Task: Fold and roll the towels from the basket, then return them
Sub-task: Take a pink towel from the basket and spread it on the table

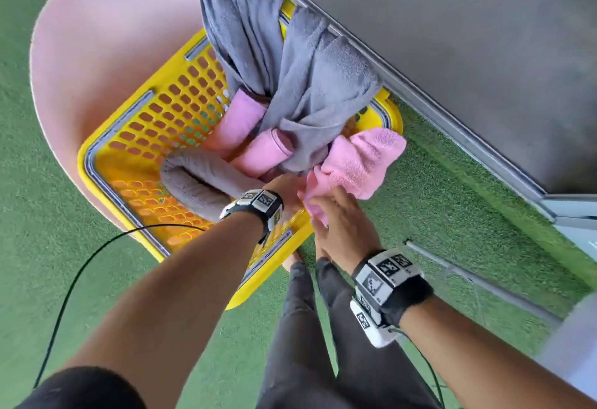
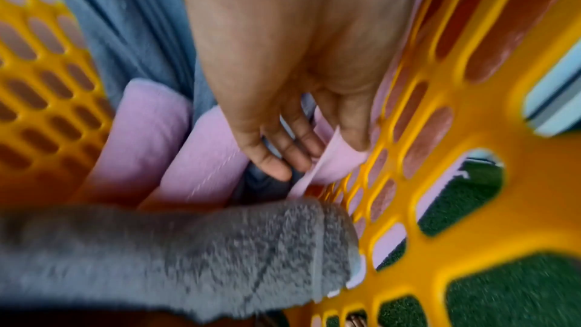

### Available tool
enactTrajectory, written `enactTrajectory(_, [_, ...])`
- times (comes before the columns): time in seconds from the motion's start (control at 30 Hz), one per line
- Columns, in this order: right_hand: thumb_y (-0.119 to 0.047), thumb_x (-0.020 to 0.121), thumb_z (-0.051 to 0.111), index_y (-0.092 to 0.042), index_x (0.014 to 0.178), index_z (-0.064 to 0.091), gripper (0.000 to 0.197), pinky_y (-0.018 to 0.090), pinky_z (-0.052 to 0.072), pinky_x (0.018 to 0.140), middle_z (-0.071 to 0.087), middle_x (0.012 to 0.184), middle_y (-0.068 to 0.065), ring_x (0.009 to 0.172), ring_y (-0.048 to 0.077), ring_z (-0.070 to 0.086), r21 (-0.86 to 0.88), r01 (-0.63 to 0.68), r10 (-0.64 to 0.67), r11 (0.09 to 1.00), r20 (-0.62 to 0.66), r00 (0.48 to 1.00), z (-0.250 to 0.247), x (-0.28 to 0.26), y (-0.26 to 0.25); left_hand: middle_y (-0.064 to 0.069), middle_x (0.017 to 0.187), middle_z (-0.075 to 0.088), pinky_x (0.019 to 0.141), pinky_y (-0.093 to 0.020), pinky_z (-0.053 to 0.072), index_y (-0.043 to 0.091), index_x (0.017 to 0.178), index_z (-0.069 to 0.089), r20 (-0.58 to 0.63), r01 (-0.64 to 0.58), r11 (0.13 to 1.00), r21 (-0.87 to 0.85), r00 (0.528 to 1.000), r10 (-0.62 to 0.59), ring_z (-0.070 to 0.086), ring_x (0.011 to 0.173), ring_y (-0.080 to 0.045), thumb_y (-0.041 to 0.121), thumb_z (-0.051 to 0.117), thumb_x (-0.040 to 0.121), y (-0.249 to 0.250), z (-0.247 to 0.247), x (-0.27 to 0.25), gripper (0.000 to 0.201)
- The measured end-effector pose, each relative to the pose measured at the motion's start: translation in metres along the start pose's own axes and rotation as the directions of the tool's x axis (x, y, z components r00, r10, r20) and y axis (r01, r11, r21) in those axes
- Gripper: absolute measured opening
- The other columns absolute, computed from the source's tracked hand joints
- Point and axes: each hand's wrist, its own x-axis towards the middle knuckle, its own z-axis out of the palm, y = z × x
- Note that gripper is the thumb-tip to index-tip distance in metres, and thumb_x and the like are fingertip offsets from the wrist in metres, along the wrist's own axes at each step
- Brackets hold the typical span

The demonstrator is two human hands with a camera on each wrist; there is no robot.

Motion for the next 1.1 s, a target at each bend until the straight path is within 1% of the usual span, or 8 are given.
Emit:
enactTrajectory(0.1, [-0.019,0.084,0.064,-0.017,0.109,0.064,0.025,0.037,0.053,0.075,0.051,0.109,0.004,0.099,0.022,0.053,-0.005,0.012,-0.012,1.0,0.01,1.0,-0.002,0.001,0.002,-0.017,0.106,0.067,0.085,-0.036,0.045,0.007,0.09,0.069,-0.105,0.032,0.995,-0.098,0.994,-0.042,0.062,0.101,-0.032,0.015,0.054,0.09,-0.006,0.004,-0.003,0.017])
enactTrajectory(0.2, [-0.021,0.086,0.061,-0.018,0.113,0.063,0.027,0.041,0.051,0.078,0.05,0.11,0.004,0.1,0.024,0.054,-0.014,-0.005,0.006,1.0,0.055,0.998,-0.009,0.004,-0.001,-0.011,0.094,0.07,0.08,-0.035,0.045,0.008,0.096,0.072,-0.199,0.092,0.925,-0.369,0.964,-0.176,0.062,0.09,-0.02,0.019,0.061,0.088,-0.028,0.006,-0.023,0.018])
enactTrajectory(0.33, [-0.029,0.09,0.059,-0.02,0.123,0.056,0.034,0.039,0.048,0.083,0.05,0.12,0.004,0.105,0.024,0.056,-0.043,-0.015,0.023,0.999,0.174,0.985,-0.029,0.008,-0.011,-0.003,0.074,0.055,0.067,-0.035,0.038,0.004,0.084,0.065,-0.371,-0.058,0.798,-0.6,0.904,-0.214,0.044,0.067,-0.007,0.029,0.05,0.077,-0.042,-0.025,-0.073,0.03])
enactTrajectory(0.5, [-0.012,0.08,0.071,-0.004,0.103,0.062,0.026,0.038,0.048,0.085,0.062,0.103,0.013,0.096,0.028,0.058,0.291,0.145,-0.106,0.946,-0.147,0.983,-0.061,0.003,-0.051,0.003,0.08,0.056,0.066,-0.02,0.036,0.003,0.095,0.065,-0.534,-0.311,0.868,-0.388,0.843,0.063,0.045,0.072,-0.004,0.018,0.049,0.089,0.023,-0.108,-0.146,0.022])
enactTrajectory(0.63, [-0.016,0.084,0.07,-0.007,0.095,0.06,0.017,0.031,0.05,0.081,0.066,0.092,0.006,0.089,0.019,0.063,0.483,0.159,0.057,0.861,-0.401,0.914,-0.102,-0.027,-0.083,-0.009,0.079,0.061,0.065,-0.023,0.035,0.0,0.089,0.063,-0.598,-0.385,0.921,-0.064,0.753,0.274,0.052,0.074,-0.019,0.005,0.049,0.092,0.085,-0.156,-0.202,0.014])
enactTrajectory(0.8, [-0.021,0.082,0.068,-0.014,0.09,0.063,0.012,0.039,0.05,0.086,0.071,0.093,0.007,0.089,0.014,0.066,0.611,0.329,0.043,0.72,-0.512,0.858,-0.159,-0.1,-0.127,-0.005,0.063,0.044,0.062,-0.026,0.028,0.002,0.068,0.051,-0.646,-0.42,0.867,0.27,0.589,0.486,0.041,0.066,-0.024,0.015,0.046,0.088,0.159,-0.19,-0.296,0.025])
enactTrajectory(0.93, [-0.018,0.078,0.066,-0.017,0.083,0.061,0.007,0.04,0.049,0.081,0.063,0.088,0.011,0.084,0.019,0.059,0.646,0.449,0.029,0.618,-0.589,0.807,-0.214,-0.17,-0.177,-0.013,0.075,0.058,0.065,-0.025,0.025,0.001,0.072,0.061,-0.647,-0.37,0.789,0.49,0.453,0.614,0.05,0.077,-0.027,0.022,0.044,0.088,0.215,-0.214,-0.38,0.032])
enactTrajectory(1.1, [-0.001,0.089,0.061,-0.002,0.092,0.061,0.003,0.029,0.053,0.067,0.059,0.085,0.016,0.073,0.021,0.057,0.549,0.571,-0.034,0.61,-0.702,0.711,-0.302,-0.252,-0.224,0.005,0.056,0.033,0.058,-0.024,0.024,0.006,0.063,0.046,-0.682,-0.448,0.728,0.519,0.297,0.669,0.032,0.055,-0.009,0.017,0.052,0.094,0.286,-0.254,-0.48,0.034])
